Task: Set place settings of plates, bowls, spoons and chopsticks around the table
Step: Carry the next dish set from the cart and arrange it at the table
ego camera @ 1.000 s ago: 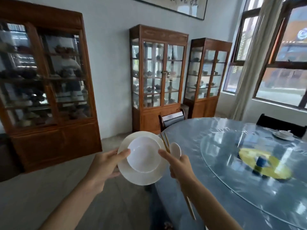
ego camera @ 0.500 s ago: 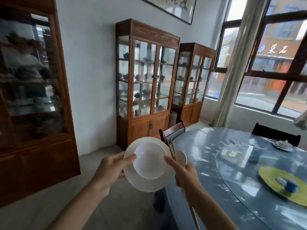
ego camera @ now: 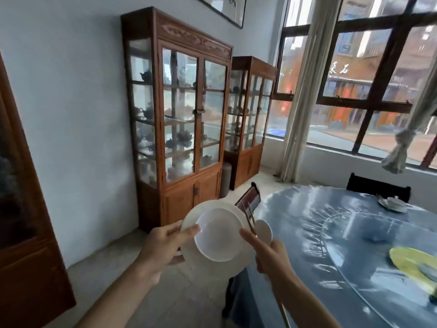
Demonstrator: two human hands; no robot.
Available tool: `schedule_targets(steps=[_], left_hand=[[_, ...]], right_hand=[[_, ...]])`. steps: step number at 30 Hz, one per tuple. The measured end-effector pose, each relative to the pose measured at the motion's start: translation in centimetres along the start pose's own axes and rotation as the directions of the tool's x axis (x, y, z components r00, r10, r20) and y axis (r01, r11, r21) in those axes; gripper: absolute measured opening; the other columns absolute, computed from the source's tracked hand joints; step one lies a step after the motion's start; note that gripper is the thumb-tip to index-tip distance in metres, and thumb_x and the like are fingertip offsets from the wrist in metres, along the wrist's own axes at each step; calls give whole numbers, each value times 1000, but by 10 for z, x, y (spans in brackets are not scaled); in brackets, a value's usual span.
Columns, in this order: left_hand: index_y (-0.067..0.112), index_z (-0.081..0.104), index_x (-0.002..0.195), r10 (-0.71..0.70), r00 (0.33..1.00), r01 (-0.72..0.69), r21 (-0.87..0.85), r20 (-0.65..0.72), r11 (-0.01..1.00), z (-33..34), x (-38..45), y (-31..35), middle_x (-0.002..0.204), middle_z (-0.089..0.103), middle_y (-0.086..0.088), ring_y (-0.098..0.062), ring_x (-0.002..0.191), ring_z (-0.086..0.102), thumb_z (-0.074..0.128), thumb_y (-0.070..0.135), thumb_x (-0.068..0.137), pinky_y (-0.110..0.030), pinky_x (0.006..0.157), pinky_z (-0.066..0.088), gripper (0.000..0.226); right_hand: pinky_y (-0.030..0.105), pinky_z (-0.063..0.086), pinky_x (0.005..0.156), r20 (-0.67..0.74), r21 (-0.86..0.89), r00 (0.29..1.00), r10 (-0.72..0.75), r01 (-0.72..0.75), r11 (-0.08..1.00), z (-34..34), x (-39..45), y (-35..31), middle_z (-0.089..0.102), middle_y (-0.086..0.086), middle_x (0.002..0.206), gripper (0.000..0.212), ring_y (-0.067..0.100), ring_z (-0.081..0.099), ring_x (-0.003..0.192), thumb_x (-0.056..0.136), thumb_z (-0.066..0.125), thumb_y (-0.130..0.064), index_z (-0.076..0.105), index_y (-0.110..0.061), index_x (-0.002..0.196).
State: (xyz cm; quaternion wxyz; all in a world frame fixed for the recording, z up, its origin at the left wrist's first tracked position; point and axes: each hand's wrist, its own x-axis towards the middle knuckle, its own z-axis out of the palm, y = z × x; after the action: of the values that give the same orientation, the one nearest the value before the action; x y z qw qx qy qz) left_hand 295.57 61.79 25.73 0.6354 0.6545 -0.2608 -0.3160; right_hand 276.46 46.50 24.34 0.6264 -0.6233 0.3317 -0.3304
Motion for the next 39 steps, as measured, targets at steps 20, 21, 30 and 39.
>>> schedule_targets(steps=[20,21,30,39], left_hand=[[35,73,100,-284,916,264,106,285,959,-10,439,-66,98,82,6,-17,91,79,87,47,70,-35,72,65,35],[34,78,95,-308,901,284,121,305,951,-5,461,-74,100,82,0,-22,94,78,86,42,75,-37,75,65,24],[15,72,122,-453,747,372,258,488,892,54,624,-97,105,81,-4,-24,92,79,86,32,80,-43,77,66,47],[15,67,114,-498,587,248,444,638,861,189,750,-120,105,80,-4,-23,90,79,88,29,80,-45,76,66,43]], right_hand=[[17,34,41,-315,87,914,256,-241,967,76,342,107,53,-14,51,34,1,47,42,67,91,-54,80,-24,80],[19,31,41,-349,108,895,278,-257,960,76,356,115,50,-13,50,35,3,43,42,67,92,-52,79,-21,78],[27,34,42,-628,261,639,445,-367,893,70,462,155,50,9,58,65,18,44,50,50,97,-59,76,-8,84],[16,40,42,-756,425,426,497,-259,867,14,542,189,58,-4,54,59,6,51,44,60,93,-52,76,-8,96]])
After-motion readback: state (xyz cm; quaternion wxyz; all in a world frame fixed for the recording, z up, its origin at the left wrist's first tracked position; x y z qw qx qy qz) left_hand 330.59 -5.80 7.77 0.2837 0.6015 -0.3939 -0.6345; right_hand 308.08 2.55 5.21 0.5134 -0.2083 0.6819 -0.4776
